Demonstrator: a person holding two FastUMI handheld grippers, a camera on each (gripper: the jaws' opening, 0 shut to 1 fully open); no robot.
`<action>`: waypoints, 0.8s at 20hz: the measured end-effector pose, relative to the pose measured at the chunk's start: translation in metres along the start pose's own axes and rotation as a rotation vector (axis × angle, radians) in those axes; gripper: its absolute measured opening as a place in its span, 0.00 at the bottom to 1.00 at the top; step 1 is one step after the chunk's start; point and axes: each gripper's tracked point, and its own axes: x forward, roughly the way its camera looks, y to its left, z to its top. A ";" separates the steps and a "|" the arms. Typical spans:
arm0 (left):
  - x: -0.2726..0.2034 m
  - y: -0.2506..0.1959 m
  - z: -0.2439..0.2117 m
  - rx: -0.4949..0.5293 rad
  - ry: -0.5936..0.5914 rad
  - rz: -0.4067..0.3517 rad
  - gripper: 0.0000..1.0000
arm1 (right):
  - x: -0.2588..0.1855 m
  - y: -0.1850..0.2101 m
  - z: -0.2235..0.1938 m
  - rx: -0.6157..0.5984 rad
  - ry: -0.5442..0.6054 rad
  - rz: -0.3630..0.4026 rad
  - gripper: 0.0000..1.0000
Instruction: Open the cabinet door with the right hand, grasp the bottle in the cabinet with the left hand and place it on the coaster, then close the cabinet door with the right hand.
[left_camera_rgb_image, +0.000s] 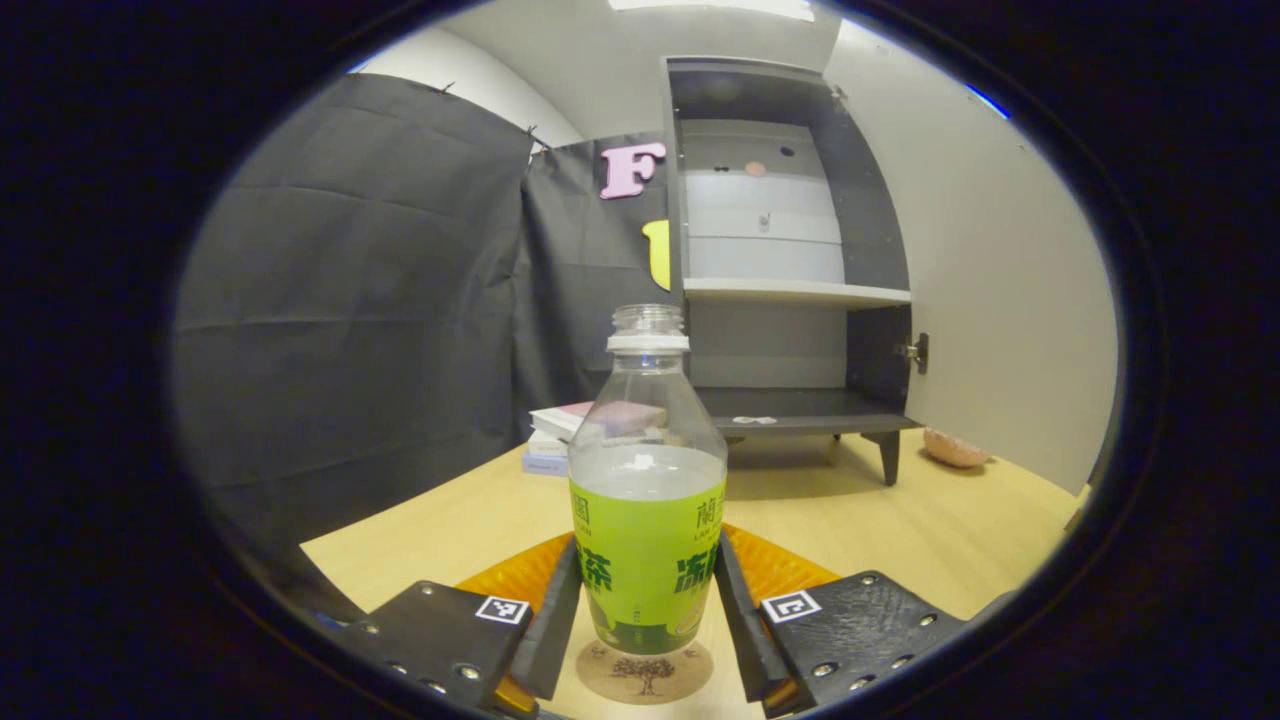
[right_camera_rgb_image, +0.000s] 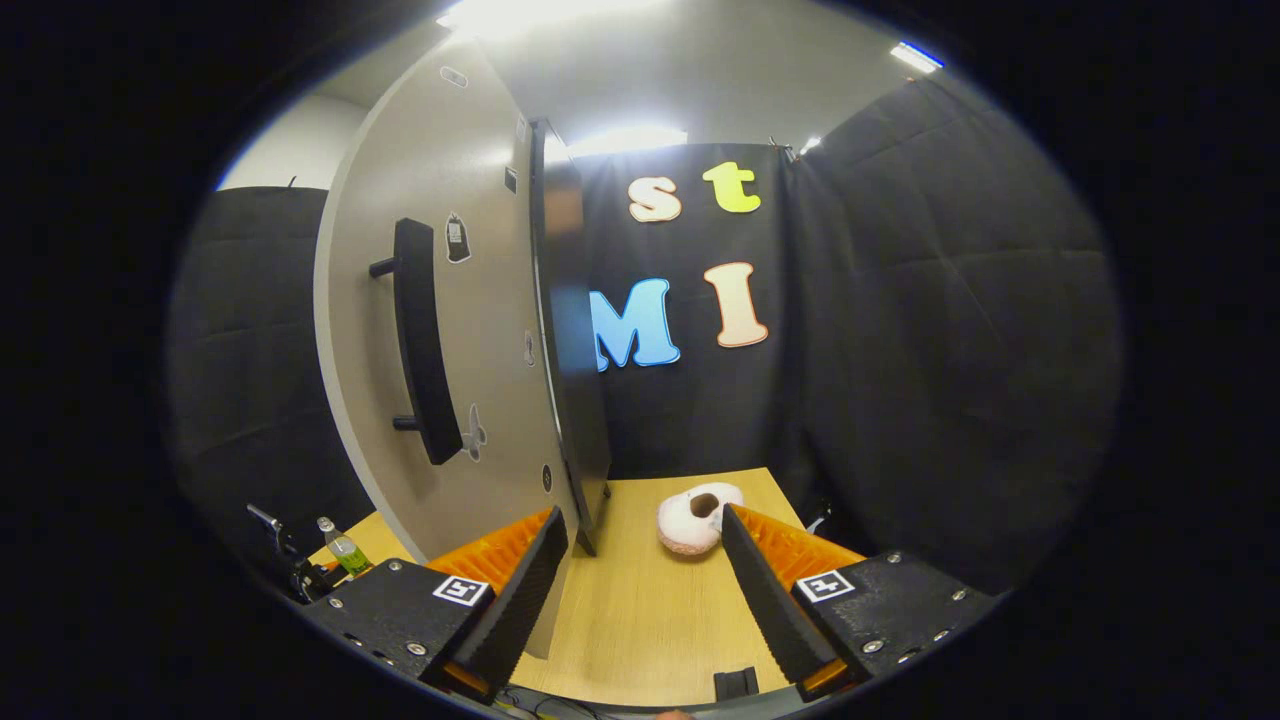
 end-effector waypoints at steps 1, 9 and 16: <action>-0.001 0.001 0.000 0.005 0.011 0.007 0.69 | 0.000 -0.001 0.001 0.006 -0.002 -0.004 0.96; 0.010 0.003 -0.016 0.015 0.078 0.064 0.74 | 0.007 -0.007 0.001 0.003 -0.005 -0.023 0.96; 0.007 0.013 -0.019 0.008 0.127 0.084 0.90 | 0.013 0.008 0.000 -0.026 -0.007 0.009 0.96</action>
